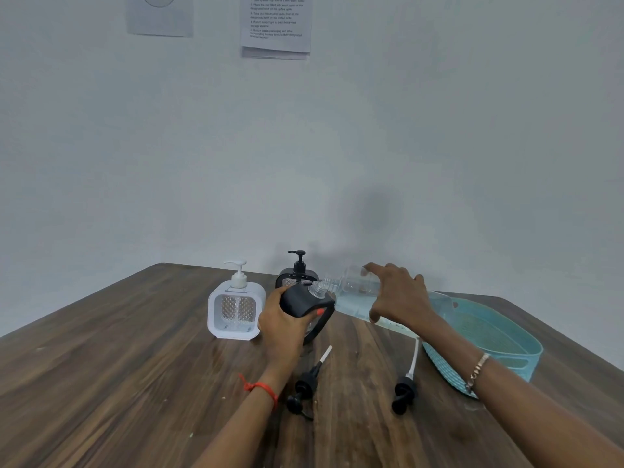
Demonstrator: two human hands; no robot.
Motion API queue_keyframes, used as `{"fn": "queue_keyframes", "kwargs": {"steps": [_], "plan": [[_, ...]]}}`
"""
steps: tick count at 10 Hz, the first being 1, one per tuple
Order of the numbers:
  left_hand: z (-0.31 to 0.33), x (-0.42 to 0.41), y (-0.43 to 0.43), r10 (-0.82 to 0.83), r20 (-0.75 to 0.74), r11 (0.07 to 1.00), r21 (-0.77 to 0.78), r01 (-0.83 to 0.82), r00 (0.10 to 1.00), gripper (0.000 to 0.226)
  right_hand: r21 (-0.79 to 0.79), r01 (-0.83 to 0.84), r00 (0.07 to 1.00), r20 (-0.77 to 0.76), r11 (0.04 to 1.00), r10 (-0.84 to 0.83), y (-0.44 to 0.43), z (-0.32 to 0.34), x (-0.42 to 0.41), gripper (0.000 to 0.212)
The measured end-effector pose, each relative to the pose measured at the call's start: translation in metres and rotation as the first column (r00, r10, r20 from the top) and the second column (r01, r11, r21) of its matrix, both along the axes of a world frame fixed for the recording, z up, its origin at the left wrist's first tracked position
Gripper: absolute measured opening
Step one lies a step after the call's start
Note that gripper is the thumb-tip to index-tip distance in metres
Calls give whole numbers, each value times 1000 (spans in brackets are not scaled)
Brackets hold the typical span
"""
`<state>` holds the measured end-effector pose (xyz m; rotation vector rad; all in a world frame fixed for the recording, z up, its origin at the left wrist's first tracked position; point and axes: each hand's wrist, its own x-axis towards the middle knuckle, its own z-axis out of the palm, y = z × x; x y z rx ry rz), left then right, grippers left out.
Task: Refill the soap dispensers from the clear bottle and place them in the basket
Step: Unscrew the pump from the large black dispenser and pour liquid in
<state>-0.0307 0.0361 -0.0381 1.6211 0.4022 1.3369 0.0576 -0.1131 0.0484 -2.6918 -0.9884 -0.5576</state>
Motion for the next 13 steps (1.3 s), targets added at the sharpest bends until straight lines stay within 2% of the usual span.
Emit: {"fn": "queue_keyframes", "kwargs": {"steps": [13], "plan": [[2,-9,0,7,-2,999,-39,-7,1000,62,-33,5,1000,14,999,-5,4,6,-7,80]]}}
